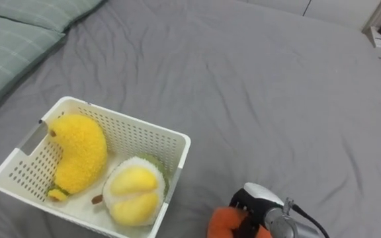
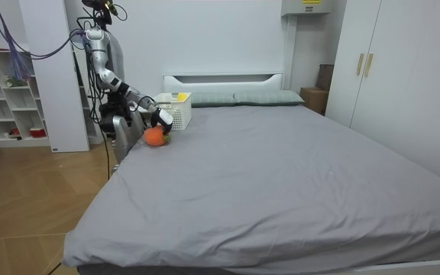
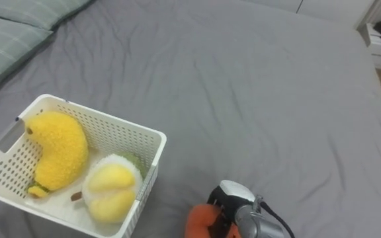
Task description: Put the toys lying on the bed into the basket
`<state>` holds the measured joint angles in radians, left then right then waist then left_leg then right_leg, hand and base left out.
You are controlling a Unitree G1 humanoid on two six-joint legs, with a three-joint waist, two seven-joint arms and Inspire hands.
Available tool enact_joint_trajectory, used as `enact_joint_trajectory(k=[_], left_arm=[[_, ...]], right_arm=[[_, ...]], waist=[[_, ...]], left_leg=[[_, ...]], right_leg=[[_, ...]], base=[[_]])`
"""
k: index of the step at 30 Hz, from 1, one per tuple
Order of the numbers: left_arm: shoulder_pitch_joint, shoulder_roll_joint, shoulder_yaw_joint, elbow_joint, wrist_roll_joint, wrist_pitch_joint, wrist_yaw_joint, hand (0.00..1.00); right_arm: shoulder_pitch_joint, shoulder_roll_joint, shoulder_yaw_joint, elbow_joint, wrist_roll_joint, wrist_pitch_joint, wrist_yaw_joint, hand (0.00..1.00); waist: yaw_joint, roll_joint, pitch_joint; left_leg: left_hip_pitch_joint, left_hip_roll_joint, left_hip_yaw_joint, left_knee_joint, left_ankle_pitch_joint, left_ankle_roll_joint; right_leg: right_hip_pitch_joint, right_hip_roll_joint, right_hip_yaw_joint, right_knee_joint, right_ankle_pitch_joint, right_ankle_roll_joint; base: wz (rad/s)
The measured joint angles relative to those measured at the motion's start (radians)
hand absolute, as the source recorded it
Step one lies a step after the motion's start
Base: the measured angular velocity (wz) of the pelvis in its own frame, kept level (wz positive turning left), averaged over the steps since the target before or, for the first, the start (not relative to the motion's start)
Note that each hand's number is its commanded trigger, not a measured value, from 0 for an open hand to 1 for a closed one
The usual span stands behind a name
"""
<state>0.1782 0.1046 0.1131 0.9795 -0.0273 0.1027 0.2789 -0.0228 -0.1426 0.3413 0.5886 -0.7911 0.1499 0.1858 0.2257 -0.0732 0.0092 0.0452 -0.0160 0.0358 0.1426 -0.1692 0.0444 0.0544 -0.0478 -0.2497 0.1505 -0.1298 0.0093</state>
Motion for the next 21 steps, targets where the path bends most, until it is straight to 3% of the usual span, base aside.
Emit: enact_joint_trajectory(k=[12,15,21], left_arm=[[0.001,0.000,0.001,0.012,-0.006,-0.005,-0.001,0.00],[0.003,0.000,0.008,0.012,-0.011,-0.004,-0.009,0.00],[0.010,0.021,0.063,0.023,-0.003,-0.011,-0.019,0.00]], right_arm=[[0.004,-0.008,-0.010,-0.008,0.020,-0.017,-0.009,1.00],[0.004,-0.022,-0.048,-0.071,0.040,-0.019,-0.008,1.00],[-0.001,-0.098,-0.184,-0.329,0.044,-0.020,-0.025,1.00]], waist=[[-0.003,-0.006,-0.0020],[-0.017,-0.004,0.0004],[-0.059,-0.011,0.0043]], left_leg=[[0.000,-0.001,0.003,0.006,0.000,0.000],[0.001,-0.001,0.005,0.007,0.000,0.000],[0.011,0.000,0.015,0.002,0.000,0.000]], right_leg=[[0.001,-0.002,0.003,0.001,0.000,0.000],[0.002,-0.002,0.008,0.002,0.000,0.000],[-0.001,0.000,0.030,0.002,0.000,0.000]], base=[[0.00],[0.00],[-0.06]])
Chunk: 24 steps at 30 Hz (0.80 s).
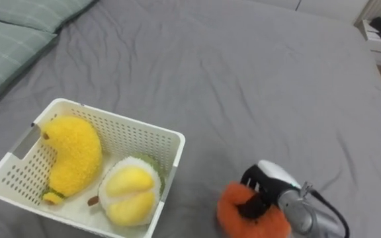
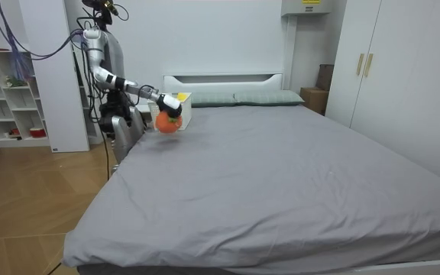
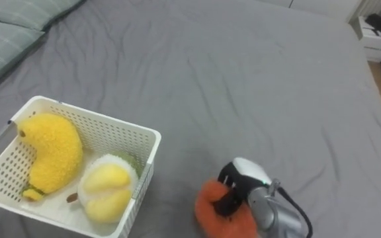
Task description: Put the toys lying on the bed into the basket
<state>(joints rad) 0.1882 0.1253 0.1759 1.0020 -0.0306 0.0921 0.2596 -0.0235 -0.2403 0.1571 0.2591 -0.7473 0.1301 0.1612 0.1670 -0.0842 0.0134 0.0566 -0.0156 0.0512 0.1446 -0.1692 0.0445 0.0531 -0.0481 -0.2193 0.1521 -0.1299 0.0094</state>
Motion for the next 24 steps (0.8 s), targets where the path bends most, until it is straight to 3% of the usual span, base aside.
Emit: enact_joint_trajectory(k=[5,8,13,20,24], left_arm=[[-0.005,0.008,0.045,0.011,0.004,-0.016,-0.014,0.00],[-0.003,0.009,0.058,0.009,0.004,-0.017,-0.014,0.00],[-0.008,0.009,0.066,0.001,0.026,-0.015,-0.015,0.00],[-0.008,0.008,0.064,0.004,0.026,-0.015,-0.031,0.00],[-0.010,0.008,0.074,0.009,0.033,-0.010,-0.036,0.00]], right_arm=[[-0.002,-0.034,-0.111,-0.185,0.009,0.000,-0.009,1.00],[-0.017,-0.042,-0.154,-0.242,0.019,0.003,-0.014,1.00],[-0.063,-0.042,-0.168,-0.242,0.025,0.025,-0.015,1.00],[-0.126,-0.041,-0.168,-0.249,0.044,0.026,-0.011,1.00],[-0.129,-0.041,-0.158,-0.346,0.039,0.047,-0.005,1.00]], waist=[[-0.019,-0.007,-0.0011],[-0.028,-0.014,-0.0060],[-0.027,-0.018,-0.0081],[-0.021,-0.021,-0.0089],[-0.016,-0.019,-0.0080]], left_leg=[[-0.005,0.000,0.004,-0.003,0.000,0.000],[0.000,0.001,0.008,-0.010,0.000,0.000],[0.007,0.003,0.017,-0.012,0.000,0.000],[0.008,0.003,0.021,-0.012,0.000,0.000],[0.008,0.003,0.021,-0.012,0.000,0.000]], right_leg=[[-0.002,0.003,0.001,0.000,0.000,0.000],[-0.003,0.005,0.006,-0.001,-0.001,0.001],[-0.003,0.006,0.015,0.000,-0.001,0.001],[-0.003,0.006,0.019,0.007,0.000,0.000],[-0.003,0.006,0.019,0.007,0.000,0.000]], base=[[0.00],[-0.04],[-0.05],[-0.01],[0.00]])
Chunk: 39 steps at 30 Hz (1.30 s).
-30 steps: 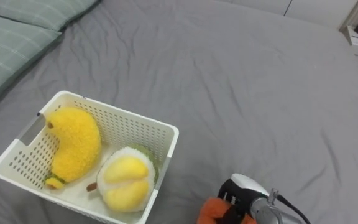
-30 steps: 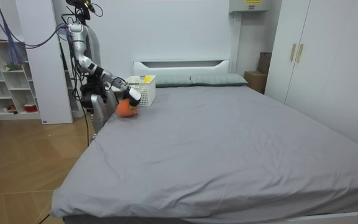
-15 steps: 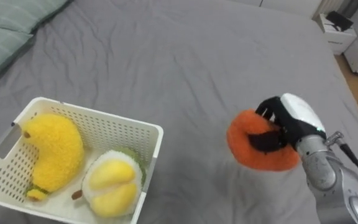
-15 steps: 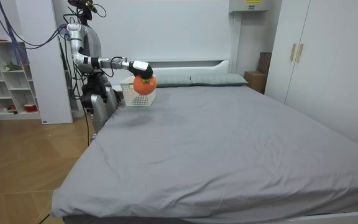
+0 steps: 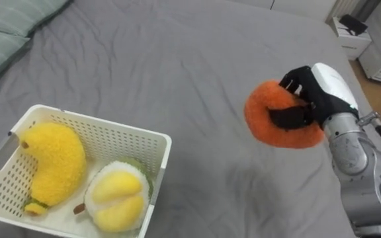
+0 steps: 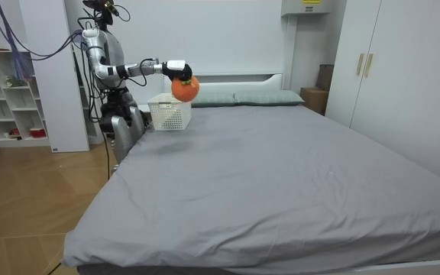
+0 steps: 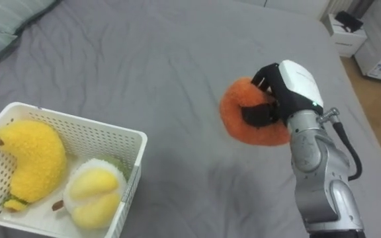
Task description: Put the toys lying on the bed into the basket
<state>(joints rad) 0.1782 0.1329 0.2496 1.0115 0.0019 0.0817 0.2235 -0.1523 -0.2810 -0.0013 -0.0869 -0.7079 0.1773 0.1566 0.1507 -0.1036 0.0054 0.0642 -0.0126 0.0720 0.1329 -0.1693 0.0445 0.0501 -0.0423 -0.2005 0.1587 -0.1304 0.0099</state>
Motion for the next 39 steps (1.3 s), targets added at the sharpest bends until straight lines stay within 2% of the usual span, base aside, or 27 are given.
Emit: enact_joint_trajectory(k=[6,9,14,17,21,22,25,29,30,31,34,38,39], left_arm=[[-0.016,0.000,0.003,0.003,0.014,0.002,-0.002,0.00],[-0.017,-0.001,0.001,0.004,0.035,0.002,-0.010,0.00],[-0.026,0.001,-0.019,0.029,0.035,0.002,-0.010,0.00],[-0.036,-0.003,-0.024,0.023,0.046,0.003,-0.013,0.00],[-0.046,0.002,-0.039,0.009,0.071,0.005,-0.018,0.00],[-0.058,0.003,-0.040,0.012,0.074,0.005,-0.018,0.00],[-0.074,0.003,-0.047,0.017,0.075,0.005,-0.018,0.00],[-0.074,0.002,-0.048,0.026,0.075,0.006,-0.019,0.00],[-0.074,0.002,-0.048,0.025,0.074,0.006,-0.019,0.00],[-0.074,0.002,-0.048,0.025,0.073,0.006,-0.017,0.00],[-0.075,0.004,-0.071,0.026,0.071,0.009,-0.007,0.00],[-0.079,0.011,-0.097,0.026,0.074,0.028,0.013,0.00],[-0.080,0.013,-0.098,0.025,0.074,0.029,0.014,0.00]], right_arm=[[-0.021,0.002,0.022,-0.055,0.027,0.014,0.004,1.00],[-0.026,0.004,0.027,-0.092,0.073,0.021,0.018,1.00],[-0.115,0.014,0.124,-0.095,0.153,0.030,0.041,1.00],[-0.133,0.043,0.185,-0.129,0.148,0.042,0.071,1.00],[-0.170,0.050,0.261,-0.137,0.151,0.043,0.096,1.00],[-0.180,0.052,0.285,-0.136,0.158,0.043,0.100,1.00],[-0.195,0.074,0.347,-0.136,0.162,0.042,0.119,1.00],[-0.197,0.100,0.396,-0.135,0.159,0.042,0.143,1.00],[-0.200,0.101,0.400,-0.134,0.163,0.043,0.153,1.00],[-0.211,0.103,0.411,-0.124,0.164,0.043,0.158,1.00],[-0.222,0.124,0.439,-0.120,0.163,0.060,0.176,1.00],[-0.223,0.136,0.486,-0.120,0.175,0.065,0.195,1.00],[-0.223,0.136,0.490,-0.120,0.180,0.065,0.195,0.96]], waist=[[0.028,0.002,0.0010],[0.045,0.009,0.0059],[0.061,0.015,0.0097],[0.101,0.011,0.0069],[0.131,0.005,0.0029],[0.153,0.003,0.0010],[0.183,-0.006,-0.0042],[0.192,-0.006,-0.0018],[0.207,-0.010,0.0001],[0.210,-0.009,0.0058],[0.212,-0.021,0.0102],[0.228,-0.028,0.0096],[0.232,-0.028,0.0096]], left_leg=[[0.001,0.000,0.001,0.001,0.000,0.000],[0.000,0.000,-0.006,-0.001,0.000,0.000],[-0.001,0.000,-0.009,0.001,0.000,0.000],[-0.001,0.000,-0.018,0.002,0.000,0.000],[-0.016,-0.002,-0.042,0.004,0.002,0.001],[-0.014,-0.002,-0.045,0.004,0.002,0.000],[-0.015,-0.004,-0.051,0.005,0.003,0.000],[-0.021,-0.005,-0.061,0.005,0.003,0.001],[-0.020,-0.005,-0.061,0.002,0.003,0.001],[-0.021,-0.005,-0.061,0.002,0.003,0.000],[-0.027,-0.006,-0.073,0.003,0.003,0.000],[-0.037,-0.008,-0.080,0.007,0.004,0.000],[-0.038,-0.008,-0.082,0.009,0.004,0.000]], right_leg=[[0.001,-0.001,-0.008,0.001,0.000,0.000],[-0.001,-0.006,-0.017,0.011,0.000,0.001],[0.000,-0.004,-0.019,0.010,-0.001,0.001],[-0.001,-0.004,-0.029,0.009,-0.001,0.001],[-0.002,-0.006,-0.048,0.008,-0.001,0.001],[-0.001,-0.006,-0.050,0.007,-0.001,0.001],[0.007,-0.006,-0.058,-0.009,-0.001,0.001],[0.012,-0.008,-0.076,-0.009,-0.001,0.001],[0.012,-0.008,-0.075,-0.008,-0.001,0.001],[0.012,-0.007,-0.074,-0.008,-0.001,0.001],[0.009,-0.007,-0.077,-0.008,-0.001,0.001],[0.000,-0.008,-0.078,-0.009,-0.001,0.001],[0.000,-0.007,-0.079,-0.010,-0.001,0.001]], base=[[0.00],[0.05],[0.01],[0.08],[0.18],[0.12],[0.10],[0.07],[0.00],[0.00],[0.06],[0.06],[0.05]])
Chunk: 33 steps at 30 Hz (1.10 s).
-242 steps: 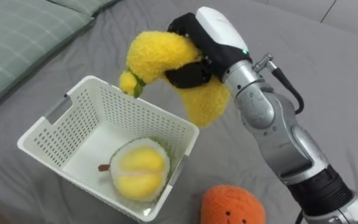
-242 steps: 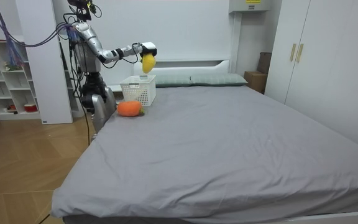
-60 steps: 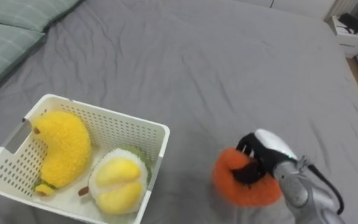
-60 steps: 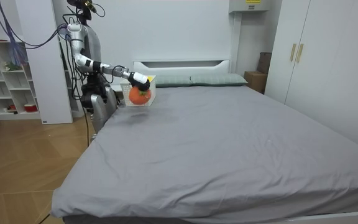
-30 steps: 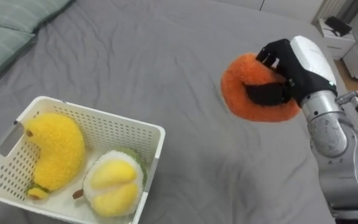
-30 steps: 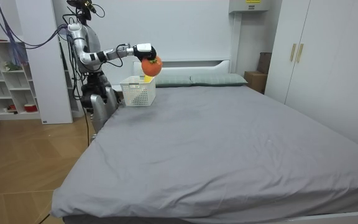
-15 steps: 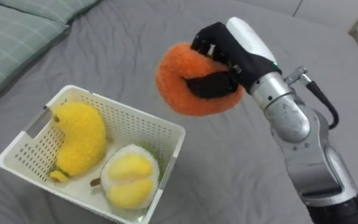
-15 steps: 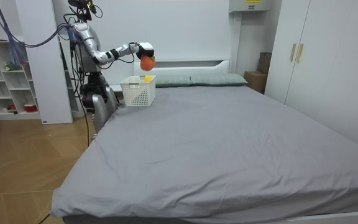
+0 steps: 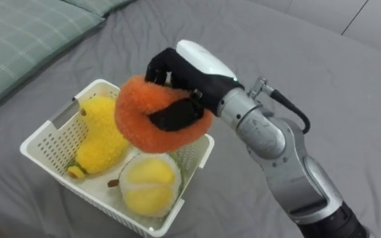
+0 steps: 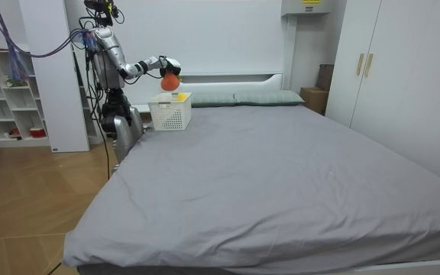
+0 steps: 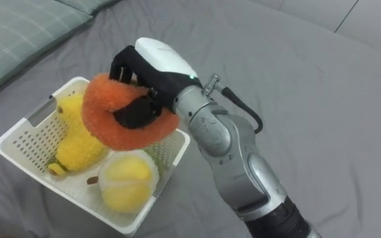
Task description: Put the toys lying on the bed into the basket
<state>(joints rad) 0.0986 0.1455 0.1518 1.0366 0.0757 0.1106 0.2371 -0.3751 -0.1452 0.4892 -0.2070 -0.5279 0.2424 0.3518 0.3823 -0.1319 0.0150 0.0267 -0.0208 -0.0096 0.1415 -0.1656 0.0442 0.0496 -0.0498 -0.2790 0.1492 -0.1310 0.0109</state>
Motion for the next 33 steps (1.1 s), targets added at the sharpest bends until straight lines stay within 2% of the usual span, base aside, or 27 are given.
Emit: enact_joint_trajectory(k=[1,2,3,4,16,33], left_arm=[[-0.005,0.003,0.000,0.000,0.000,0.001,0.001,0.00],[-0.013,0.006,0.000,0.001,0.000,0.002,0.003,0.00],[-0.016,0.008,0.000,0.002,0.000,0.002,0.005,0.00],[-0.020,0.011,0.000,0.004,0.000,0.002,0.010,0.00],[-0.020,0.027,-0.017,0.005,0.000,0.001,0.020,0.00],[-0.031,0.027,-0.039,0.005,-0.001,0.001,0.016,0.00]], right_arm=[[0.000,0.000,0.002,0.000,0.009,0.000,0.000,0.56],[0.000,-0.001,0.003,0.000,0.012,0.000,-0.001,0.51],[0.000,-0.001,0.004,0.000,0.012,0.000,-0.001,0.15],[0.000,-0.001,0.008,0.000,0.013,0.000,-0.001,0.01],[0.000,-0.006,0.043,0.050,0.022,-0.002,-0.003,0.00],[0.000,-0.009,0.044,0.052,0.022,-0.002,-0.009,0.00]], waist=[[0.007,-0.001,0.0006],[0.012,-0.003,0.0018],[0.015,-0.004,0.0024],[0.020,-0.006,0.0029],[0.030,-0.029,0.0052],[0.027,-0.029,0.0057]], left_leg=[[0.001,0.000,-0.003,0.001,0.000,0.000],[0.000,-0.001,-0.005,0.001,0.000,0.000],[-0.001,-0.001,-0.006,0.001,0.000,0.000],[-0.001,-0.001,-0.006,0.001,0.000,0.000],[-0.013,-0.003,-0.009,0.004,0.000,0.000],[-0.015,-0.004,-0.010,0.005,0.000,0.000]], right_leg=[[0.000,0.000,-0.001,-0.001,0.000,0.000],[0.000,0.000,-0.001,-0.002,0.000,0.000],[0.001,0.000,-0.001,-0.003,0.000,0.000],[0.001,0.000,-0.001,-0.006,0.000,0.000],[0.001,-0.001,0.000,-0.011,0.000,0.000],[0.001,-0.001,0.002,-0.013,0.000,0.000]], base=[[0.07],[0.07],[0.04],[0.00],[0.00],[0.00]])
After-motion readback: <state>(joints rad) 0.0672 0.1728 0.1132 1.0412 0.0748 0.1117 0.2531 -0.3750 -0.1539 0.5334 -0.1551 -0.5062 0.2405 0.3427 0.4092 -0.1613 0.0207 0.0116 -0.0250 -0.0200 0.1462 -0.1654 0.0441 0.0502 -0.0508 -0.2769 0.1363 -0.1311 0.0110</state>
